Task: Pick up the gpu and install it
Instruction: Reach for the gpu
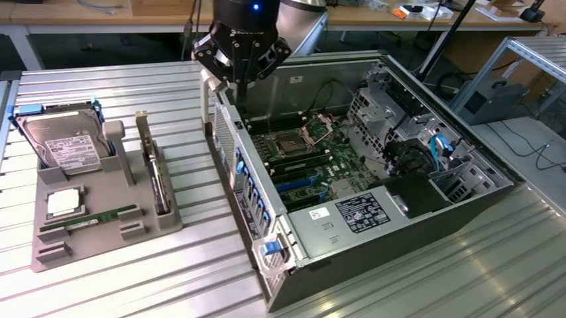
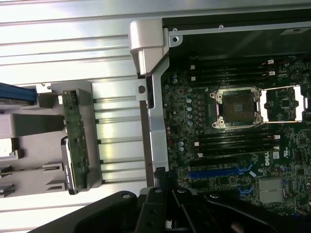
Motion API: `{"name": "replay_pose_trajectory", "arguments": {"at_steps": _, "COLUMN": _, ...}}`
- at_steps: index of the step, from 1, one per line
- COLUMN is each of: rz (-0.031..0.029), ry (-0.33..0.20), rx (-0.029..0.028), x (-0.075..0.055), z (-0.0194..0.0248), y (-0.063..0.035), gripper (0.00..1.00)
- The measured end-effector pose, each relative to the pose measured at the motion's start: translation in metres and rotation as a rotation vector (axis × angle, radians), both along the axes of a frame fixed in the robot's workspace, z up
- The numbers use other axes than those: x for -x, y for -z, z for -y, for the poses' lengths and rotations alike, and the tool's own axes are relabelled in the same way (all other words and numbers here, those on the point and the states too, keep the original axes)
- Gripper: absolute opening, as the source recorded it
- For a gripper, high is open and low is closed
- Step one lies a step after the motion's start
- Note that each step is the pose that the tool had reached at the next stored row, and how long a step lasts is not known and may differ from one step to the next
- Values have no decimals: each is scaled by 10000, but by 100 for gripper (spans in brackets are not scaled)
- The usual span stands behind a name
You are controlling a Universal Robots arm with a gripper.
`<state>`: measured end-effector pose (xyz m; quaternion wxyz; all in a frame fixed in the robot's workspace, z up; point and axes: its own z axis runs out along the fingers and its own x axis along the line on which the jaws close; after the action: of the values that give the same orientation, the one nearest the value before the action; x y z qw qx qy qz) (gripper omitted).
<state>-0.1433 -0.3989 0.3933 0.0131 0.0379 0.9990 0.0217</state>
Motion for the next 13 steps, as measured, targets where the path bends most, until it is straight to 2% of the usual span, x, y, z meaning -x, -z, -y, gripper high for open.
{"name": "replay_pose_trajectory", "arguments": {"at_steps": 13, "rz": 0, "ry": 0, "rx": 0, "x": 28, "z": 0, "y": 0, "gripper": 11}}
